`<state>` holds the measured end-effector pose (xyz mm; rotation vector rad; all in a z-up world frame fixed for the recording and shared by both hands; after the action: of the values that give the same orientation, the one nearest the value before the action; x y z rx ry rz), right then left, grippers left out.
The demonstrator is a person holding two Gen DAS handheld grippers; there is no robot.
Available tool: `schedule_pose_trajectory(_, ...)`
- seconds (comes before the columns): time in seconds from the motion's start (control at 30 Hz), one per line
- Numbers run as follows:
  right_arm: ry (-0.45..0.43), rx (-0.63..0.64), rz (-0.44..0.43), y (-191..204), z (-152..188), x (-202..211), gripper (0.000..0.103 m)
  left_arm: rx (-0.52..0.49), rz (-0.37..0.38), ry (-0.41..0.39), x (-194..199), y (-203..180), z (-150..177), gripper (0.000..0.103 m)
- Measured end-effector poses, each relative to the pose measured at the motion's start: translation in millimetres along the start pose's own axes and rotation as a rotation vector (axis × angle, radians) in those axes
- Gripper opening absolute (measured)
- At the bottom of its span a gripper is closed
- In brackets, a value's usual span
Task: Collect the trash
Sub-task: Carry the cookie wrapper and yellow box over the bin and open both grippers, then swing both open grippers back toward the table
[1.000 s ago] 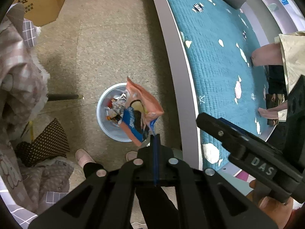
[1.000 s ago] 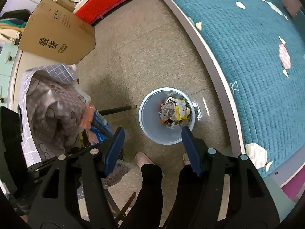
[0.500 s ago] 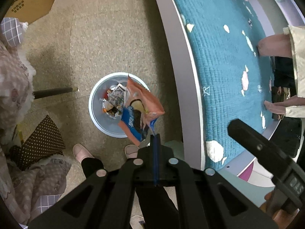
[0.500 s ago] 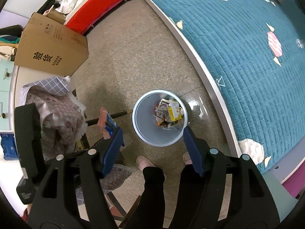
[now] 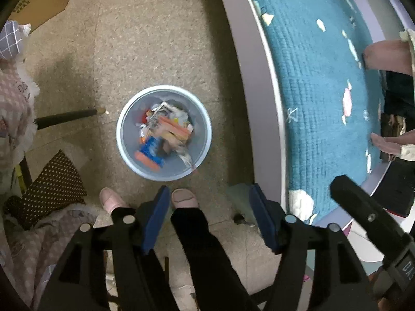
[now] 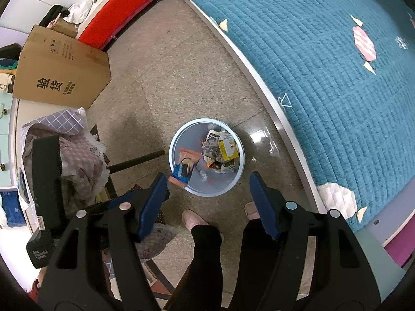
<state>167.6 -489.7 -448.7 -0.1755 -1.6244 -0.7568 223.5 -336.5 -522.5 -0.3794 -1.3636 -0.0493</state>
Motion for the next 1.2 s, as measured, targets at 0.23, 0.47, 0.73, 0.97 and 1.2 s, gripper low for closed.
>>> schedule_pose_trajectory(0.23,-0.006,0.015,-0.008,11,-4,11,0.065,0.020,0.000,-0.057,29,-2,4,0.069)
schedule_pose_trajectory(0.47,-0.024,0.063,-0.037,40,-7,34,0.065,0.010,-0.023,-0.159,84,-4,6,0.069)
schedule_pose_trajectory(0.73,-0.043,0.130,-0.104,106,-5,71,0.065,0.066,-0.086,-0.326,173,29,16,0.074)
schedule_pose_trajectory(0.97,-0.053,0.297,-0.188,223,12,90,0.065,0.178,-0.139,-0.476,263,107,33,0.075)
schedule_pose_trajectory(1.2,-0.003,0.422,-0.256,349,48,67,0.065,0.314,-0.175,-0.546,327,225,55,0.076)
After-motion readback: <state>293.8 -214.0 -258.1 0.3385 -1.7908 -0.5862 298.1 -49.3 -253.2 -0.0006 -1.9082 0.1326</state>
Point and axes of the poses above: each gripper's, at about its wrist camera, not at the fingertips, and x roughly against the way its jaws point, y to its left, z to its underside, the point moved 7 cm from there along -x, roughly the way its jaws point, and after that the axes turned 1 degree about -x, right-handed, at the moved point
